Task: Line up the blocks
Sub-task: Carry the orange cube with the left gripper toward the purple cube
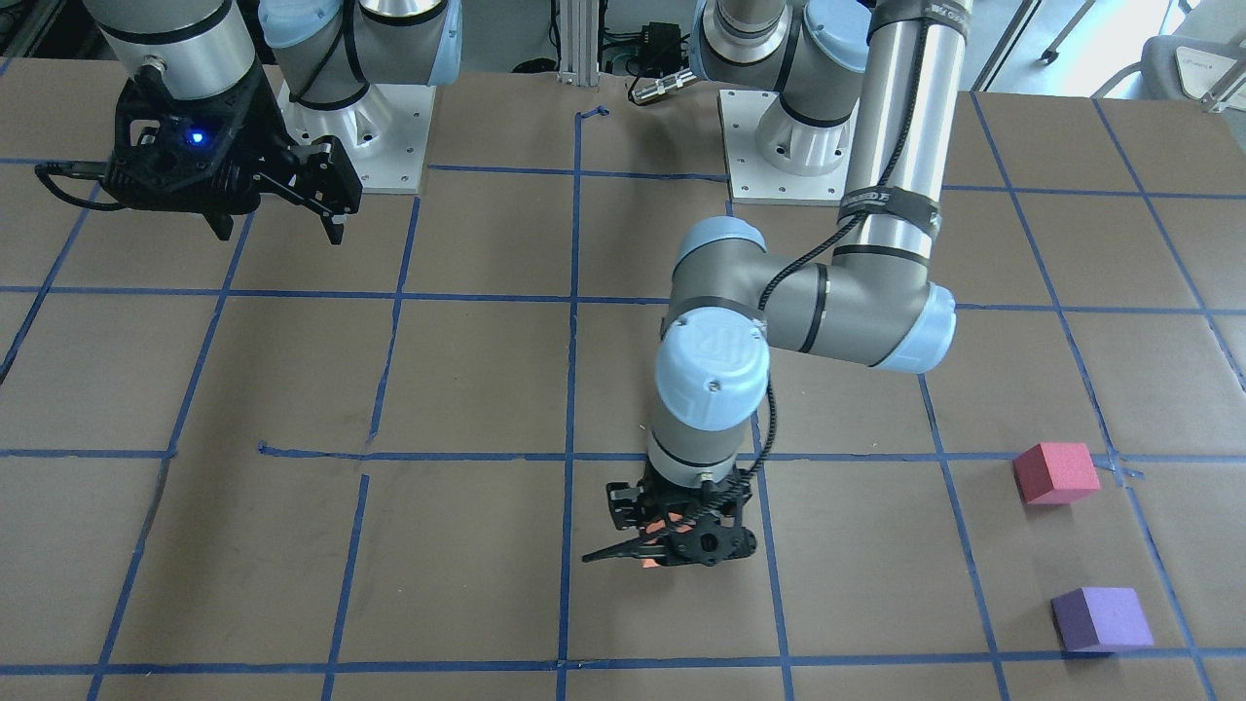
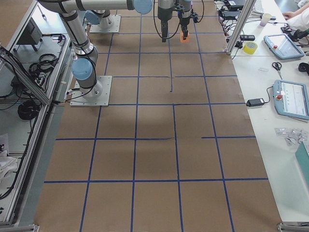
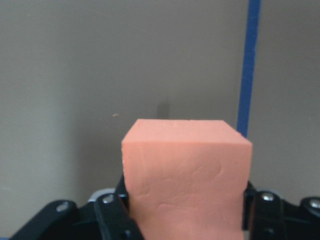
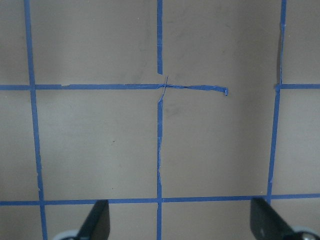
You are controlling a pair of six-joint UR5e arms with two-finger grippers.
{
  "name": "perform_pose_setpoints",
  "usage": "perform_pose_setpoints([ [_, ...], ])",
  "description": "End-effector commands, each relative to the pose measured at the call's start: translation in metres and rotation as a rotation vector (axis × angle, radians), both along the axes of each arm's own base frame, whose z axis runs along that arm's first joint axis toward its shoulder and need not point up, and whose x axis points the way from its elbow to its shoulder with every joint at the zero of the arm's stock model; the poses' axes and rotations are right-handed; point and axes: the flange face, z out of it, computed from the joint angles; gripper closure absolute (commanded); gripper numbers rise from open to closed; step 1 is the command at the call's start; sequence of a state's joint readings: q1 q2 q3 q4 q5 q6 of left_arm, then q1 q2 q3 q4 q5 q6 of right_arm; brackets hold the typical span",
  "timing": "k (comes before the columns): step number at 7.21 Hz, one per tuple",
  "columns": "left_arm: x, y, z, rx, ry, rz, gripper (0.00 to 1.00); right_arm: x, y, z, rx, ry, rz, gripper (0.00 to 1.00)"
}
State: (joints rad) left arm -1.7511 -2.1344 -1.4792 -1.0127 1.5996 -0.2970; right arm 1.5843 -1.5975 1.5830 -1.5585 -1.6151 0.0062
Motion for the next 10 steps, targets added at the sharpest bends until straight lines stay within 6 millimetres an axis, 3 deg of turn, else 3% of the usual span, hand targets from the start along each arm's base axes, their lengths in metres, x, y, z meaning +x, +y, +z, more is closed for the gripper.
perform_pose_setpoints([
  [1, 0.114, -0.003, 0.018, 0.103, -0.024, -0.046, 1.0, -0.001, -0.001, -0.002, 0.004, 0.002, -0.001, 0.0],
  [3, 0.208, -0.006, 0.047, 0.069, -0.02, -0.058, 1.0, -0.004, -0.001, -0.002, 0.006, 0.029, 0.04, 0.0],
  [5, 0.338, -0.002, 0.053, 0.068, -0.035, -0.091, 1.0, -0.003, 0.0, -0.001, 0.003, 0.023, 0.028, 0.0],
  [7, 0.435, 0.009, 0.035, 0.067, -0.047, -0.186, 1.0, -0.002, 0.001, 0.002, 0.0, 0.013, 0.026, 0.0],
  [9, 0.486, 0.012, 0.029, 0.037, -0.075, -0.164, 1.0, -0.001, 0.004, 0.004, -0.004, 0.009, 0.029, 0.0],
  [10, 0.492, 0.009, 0.019, 0.042, -0.06, -0.15, 1.0, -0.001, 0.004, 0.001, 0.002, 0.009, 0.029, 0.0],
])
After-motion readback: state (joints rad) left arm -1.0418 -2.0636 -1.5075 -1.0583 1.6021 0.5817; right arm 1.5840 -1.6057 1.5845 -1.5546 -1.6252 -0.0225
